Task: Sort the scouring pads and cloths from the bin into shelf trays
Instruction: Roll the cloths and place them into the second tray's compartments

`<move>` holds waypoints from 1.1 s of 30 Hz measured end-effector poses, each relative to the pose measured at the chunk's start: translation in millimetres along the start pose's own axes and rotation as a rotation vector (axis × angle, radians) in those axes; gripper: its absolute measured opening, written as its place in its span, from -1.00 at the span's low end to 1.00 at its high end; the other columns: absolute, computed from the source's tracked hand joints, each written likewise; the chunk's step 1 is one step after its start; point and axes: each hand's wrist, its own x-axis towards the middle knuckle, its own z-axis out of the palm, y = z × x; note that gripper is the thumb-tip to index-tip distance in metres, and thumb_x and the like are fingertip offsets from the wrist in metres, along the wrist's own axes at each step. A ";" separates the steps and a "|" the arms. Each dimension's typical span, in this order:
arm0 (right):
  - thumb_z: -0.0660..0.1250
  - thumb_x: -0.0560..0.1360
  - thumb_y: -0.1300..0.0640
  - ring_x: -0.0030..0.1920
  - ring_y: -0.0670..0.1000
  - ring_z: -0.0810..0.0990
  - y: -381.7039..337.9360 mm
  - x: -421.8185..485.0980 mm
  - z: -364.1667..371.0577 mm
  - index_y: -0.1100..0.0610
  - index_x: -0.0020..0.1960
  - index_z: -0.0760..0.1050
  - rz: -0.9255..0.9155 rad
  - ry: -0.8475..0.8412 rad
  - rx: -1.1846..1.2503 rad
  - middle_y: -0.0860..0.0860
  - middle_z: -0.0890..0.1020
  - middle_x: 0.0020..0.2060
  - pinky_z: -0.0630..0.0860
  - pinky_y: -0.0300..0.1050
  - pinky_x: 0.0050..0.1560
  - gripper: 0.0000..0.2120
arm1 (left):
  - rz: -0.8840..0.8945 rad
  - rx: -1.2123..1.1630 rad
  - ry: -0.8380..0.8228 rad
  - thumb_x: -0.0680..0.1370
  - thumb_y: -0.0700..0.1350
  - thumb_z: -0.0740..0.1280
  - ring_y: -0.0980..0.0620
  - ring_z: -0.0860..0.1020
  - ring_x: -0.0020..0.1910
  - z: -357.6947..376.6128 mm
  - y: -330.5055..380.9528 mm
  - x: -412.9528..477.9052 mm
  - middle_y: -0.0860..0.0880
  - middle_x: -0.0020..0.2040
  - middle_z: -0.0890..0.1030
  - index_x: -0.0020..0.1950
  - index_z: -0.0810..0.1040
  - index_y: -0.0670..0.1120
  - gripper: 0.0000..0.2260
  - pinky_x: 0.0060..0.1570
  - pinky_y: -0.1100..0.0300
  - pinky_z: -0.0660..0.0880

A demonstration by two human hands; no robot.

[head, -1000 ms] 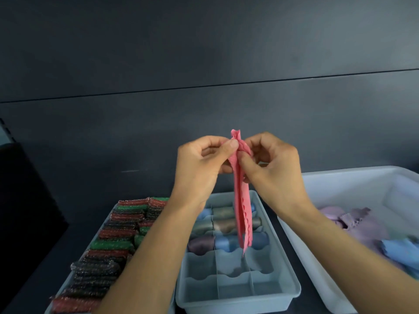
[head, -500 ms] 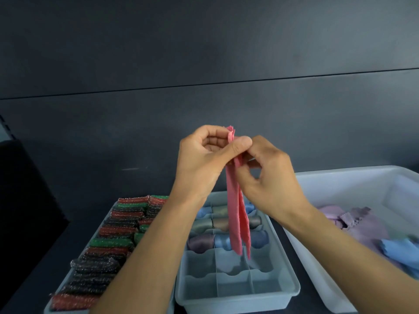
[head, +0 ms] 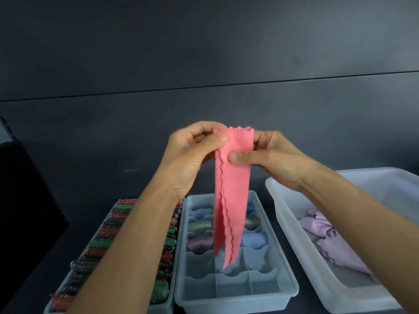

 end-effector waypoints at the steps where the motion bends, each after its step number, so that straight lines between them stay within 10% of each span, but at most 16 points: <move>1: 0.51 0.27 0.25 -0.06 0.06 0.68 -2.8 3.2 0.5 0.24 0.03 0.62 -0.010 0.046 0.007 0.12 0.71 -0.06 0.57 -0.09 0.05 -0.66 | -0.023 -0.057 -0.001 0.50 -0.13 0.39 0.05 0.62 -0.11 0.1 -7.2 -2.6 -0.02 -0.12 0.68 0.06 0.59 -0.16 -0.82 -0.03 0.15 0.56; 5: 0.49 0.35 0.33 -0.21 -0.03 0.70 -15.4 10.7 0.3 0.19 -0.02 0.61 -0.067 0.182 -0.079 0.01 0.72 -0.21 0.61 -0.19 -0.17 -0.78 | -0.275 0.021 -0.157 0.40 0.13 0.50 -0.09 0.67 0.07 11.7 -48.0 -26.3 -0.12 0.06 0.70 0.15 0.60 -0.17 -0.53 0.11 0.01 0.58; 10: 0.49 0.39 0.33 -0.23 -0.04 0.70 -23.1 5.8 2.9 0.25 -0.05 0.61 -0.227 0.273 -0.193 0.04 0.72 -0.23 0.62 -0.20 -0.18 -0.85 | -0.527 0.092 0.071 0.49 0.11 0.41 -0.22 0.67 -0.01 22.0 -74.3 -31.4 -0.25 0.00 0.69 0.05 0.65 -0.25 -0.58 0.11 -0.10 0.58; 15: 0.51 0.40 0.15 -0.29 -0.24 0.58 1.6 -23.9 10.7 0.09 -0.21 0.59 -0.431 0.243 -0.528 -0.21 0.62 -0.34 0.48 -0.37 -0.16 -0.91 | -0.693 -0.354 0.076 0.63 -0.01 0.19 -0.14 0.66 -0.07 13.2 -68.8 -25.4 -0.20 -0.01 0.68 0.18 0.59 -0.25 -0.64 -0.08 0.04 0.64; 22: 0.38 0.46 -0.06 0.11 -0.03 0.65 51.0 -46.0 9.7 0.09 -0.01 0.69 -0.664 0.046 -1.048 -0.05 0.70 0.04 0.59 0.05 -0.05 -0.74 | -0.768 -0.522 0.099 0.51 0.34 0.14 -0.11 0.64 -0.23 5.1 -62.3 -21.3 -0.21 -0.15 0.65 0.09 0.58 -0.25 -0.34 -0.15 0.07 0.62; 26: 0.39 0.39 -0.26 0.30 0.02 0.53 60.6 -52.7 5.8 0.10 0.14 0.64 -0.670 -0.130 -1.204 0.02 0.60 0.24 0.48 0.01 0.26 -0.50 | -0.772 -0.403 0.130 0.48 0.03 0.35 -0.14 0.58 0.09 7.9 -67.0 -22.5 -0.24 0.25 0.58 0.34 0.51 -0.27 -0.48 0.28 -0.10 0.47; 30: 0.30 0.46 0.01 0.43 0.02 0.35 66.1 -48.5 -0.7 0.09 0.32 0.50 -0.710 -0.160 -1.398 0.02 0.44 0.40 0.28 -0.02 0.39 -0.56 | -0.756 -0.422 0.187 0.61 -0.13 0.25 -0.11 0.58 0.02 7.8 -69.1 -24.7 -0.25 0.17 0.58 0.31 0.51 -0.27 -0.68 0.21 -0.02 0.48; 33: 0.29 0.43 0.18 0.33 -0.11 0.44 62.3 -45.5 4.7 0.01 0.14 0.59 -0.633 0.036 -1.094 -0.20 0.56 0.23 0.35 -0.15 0.22 -0.70 | -0.736 -0.421 0.165 0.62 -0.14 0.23 -0.06 0.58 -0.07 10.6 -70.1 -28.3 -0.18 0.02 0.61 0.18 0.55 -0.21 -0.78 0.13 -0.02 0.49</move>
